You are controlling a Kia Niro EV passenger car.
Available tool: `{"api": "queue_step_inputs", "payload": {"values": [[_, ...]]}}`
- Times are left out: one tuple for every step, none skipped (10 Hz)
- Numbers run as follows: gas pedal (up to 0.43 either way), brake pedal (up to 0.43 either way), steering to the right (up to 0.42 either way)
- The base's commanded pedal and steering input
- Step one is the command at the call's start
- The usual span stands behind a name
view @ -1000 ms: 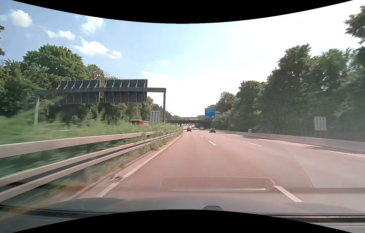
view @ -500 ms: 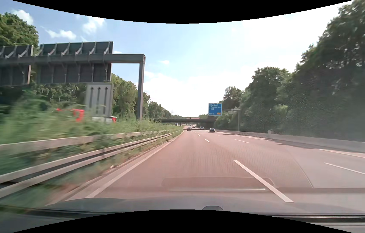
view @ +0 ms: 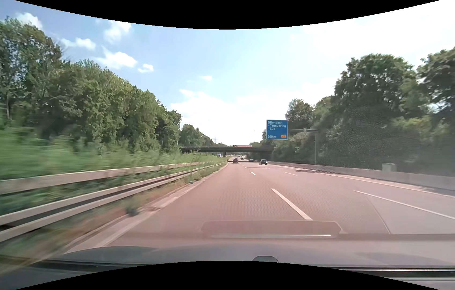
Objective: Follow the waypoints while adhering to traffic rules and regulations
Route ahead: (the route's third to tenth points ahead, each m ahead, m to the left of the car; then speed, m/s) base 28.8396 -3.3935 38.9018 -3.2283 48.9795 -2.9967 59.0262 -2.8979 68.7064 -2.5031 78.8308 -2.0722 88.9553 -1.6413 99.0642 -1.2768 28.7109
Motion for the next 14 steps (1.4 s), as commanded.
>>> {"api": "queue_step_inputs", "payload": {"values": [[0.138, 0.0, -0.003], [0.138, 0.0, -0.003], [0.138, 0.0, -0.002], [0.138, 0.0, -0.001], [0.138, 0.0, -0.001], [0.138, 0.0, -0.002], [0.138, 0.0, -0.002], [0.138, 0.0, -0.001], [0.138, 0.0, -0.002], [0.138, 0.0, -0.002], [0.138, 0.0, -0.002], [0.138, 0.0, -0.002], [0.138, 0.0, -0.003], [0.138, 0.0, -0.003]]}}
